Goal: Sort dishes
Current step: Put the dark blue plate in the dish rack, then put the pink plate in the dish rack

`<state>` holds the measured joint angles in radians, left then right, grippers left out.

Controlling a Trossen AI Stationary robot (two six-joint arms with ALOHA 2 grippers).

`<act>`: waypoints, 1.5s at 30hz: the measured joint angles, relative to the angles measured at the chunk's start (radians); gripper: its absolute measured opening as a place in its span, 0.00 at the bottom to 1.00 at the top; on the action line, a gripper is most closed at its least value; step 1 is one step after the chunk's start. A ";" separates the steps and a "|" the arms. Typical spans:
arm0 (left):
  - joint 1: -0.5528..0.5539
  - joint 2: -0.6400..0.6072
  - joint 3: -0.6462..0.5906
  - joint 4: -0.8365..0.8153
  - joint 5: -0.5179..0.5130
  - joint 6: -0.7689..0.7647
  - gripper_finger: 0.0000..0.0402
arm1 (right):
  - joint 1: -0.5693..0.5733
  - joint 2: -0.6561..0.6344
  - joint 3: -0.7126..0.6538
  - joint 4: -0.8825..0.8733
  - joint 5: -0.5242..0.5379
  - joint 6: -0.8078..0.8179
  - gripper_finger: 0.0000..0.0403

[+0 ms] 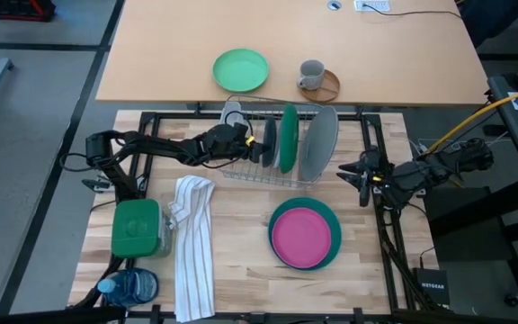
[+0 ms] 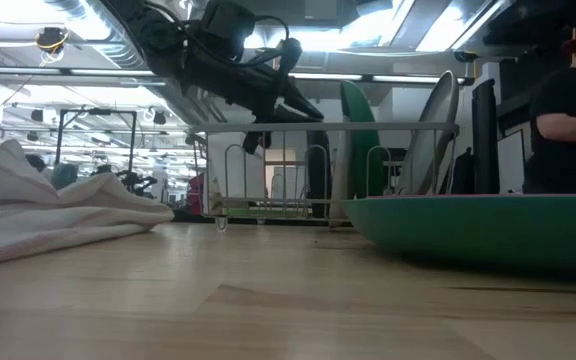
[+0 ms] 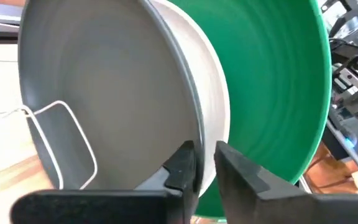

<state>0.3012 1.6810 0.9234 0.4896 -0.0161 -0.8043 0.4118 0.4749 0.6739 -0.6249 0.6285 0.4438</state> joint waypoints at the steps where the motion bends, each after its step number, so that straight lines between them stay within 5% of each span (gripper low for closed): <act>1: 0.000 0.000 -0.001 0.006 0.000 0.000 0.15 | 0.000 0.004 0.000 0.000 0.000 0.000 0.30; 10: -0.007 0.000 -0.001 0.025 0.002 0.004 0.29 | 0.000 0.025 0.000 0.001 0.000 0.025 0.30; 18: -0.009 -0.008 -0.001 0.023 0.005 0.175 0.31 | 0.000 0.025 0.000 0.001 -0.002 0.026 0.30; 33: -0.022 -0.129 0.000 0.014 0.006 0.395 0.31 | 0.000 0.032 0.000 -0.059 -0.222 0.159 0.30; 45: -0.283 -0.142 0.000 0.017 0.037 0.690 0.31 | 0.000 0.199 0.000 -0.081 -0.316 0.192 0.30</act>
<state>0.0183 1.5387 0.9230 0.5068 0.0208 -0.1141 0.4122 0.6735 0.6739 -0.7063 0.3124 0.6355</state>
